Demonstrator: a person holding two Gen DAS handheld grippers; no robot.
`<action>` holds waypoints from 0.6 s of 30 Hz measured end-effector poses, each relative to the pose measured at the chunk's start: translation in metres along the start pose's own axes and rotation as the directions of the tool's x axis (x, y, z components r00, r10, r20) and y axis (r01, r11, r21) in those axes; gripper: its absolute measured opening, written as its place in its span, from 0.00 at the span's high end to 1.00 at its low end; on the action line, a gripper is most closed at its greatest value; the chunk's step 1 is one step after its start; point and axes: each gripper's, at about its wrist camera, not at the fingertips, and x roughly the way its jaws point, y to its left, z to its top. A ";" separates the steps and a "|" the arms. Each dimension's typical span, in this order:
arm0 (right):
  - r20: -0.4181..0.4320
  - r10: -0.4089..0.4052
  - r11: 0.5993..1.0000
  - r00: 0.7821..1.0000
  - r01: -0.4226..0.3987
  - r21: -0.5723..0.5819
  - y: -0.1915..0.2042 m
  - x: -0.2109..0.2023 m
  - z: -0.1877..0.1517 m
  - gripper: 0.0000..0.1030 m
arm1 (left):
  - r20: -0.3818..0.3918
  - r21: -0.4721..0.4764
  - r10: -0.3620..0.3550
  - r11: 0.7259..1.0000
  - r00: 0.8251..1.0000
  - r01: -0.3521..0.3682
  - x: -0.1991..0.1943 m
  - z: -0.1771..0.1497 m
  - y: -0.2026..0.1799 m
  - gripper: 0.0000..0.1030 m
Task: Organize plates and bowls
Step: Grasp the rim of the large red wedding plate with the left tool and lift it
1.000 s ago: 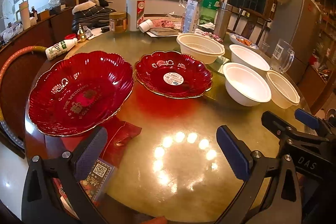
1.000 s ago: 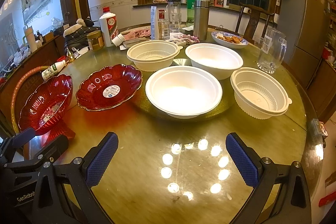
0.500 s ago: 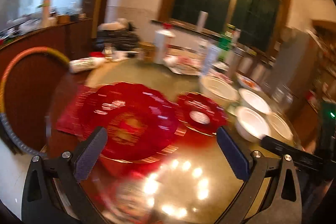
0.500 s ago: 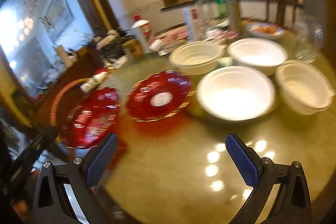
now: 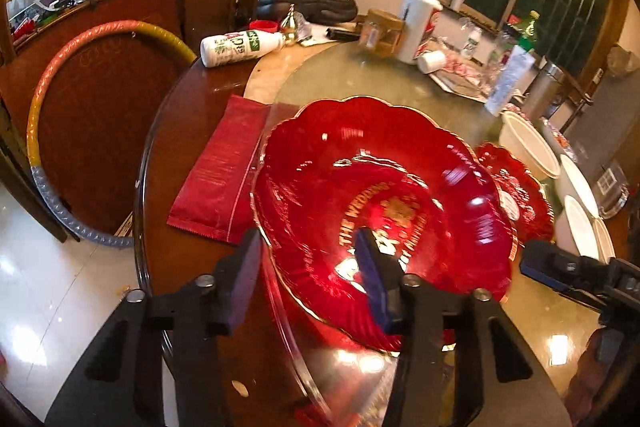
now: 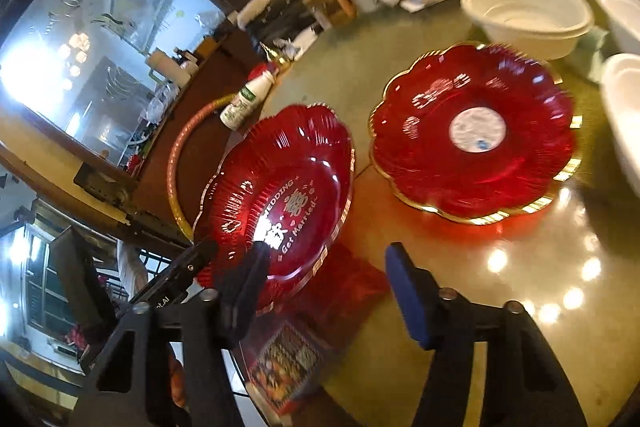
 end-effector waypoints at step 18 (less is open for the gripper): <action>-0.012 -0.050 0.999 0.999 0.050 -0.022 0.002 0.052 0.011 0.83 | 0.025 -0.029 0.046 0.999 0.999 -0.046 0.008 0.002 0.001 0.89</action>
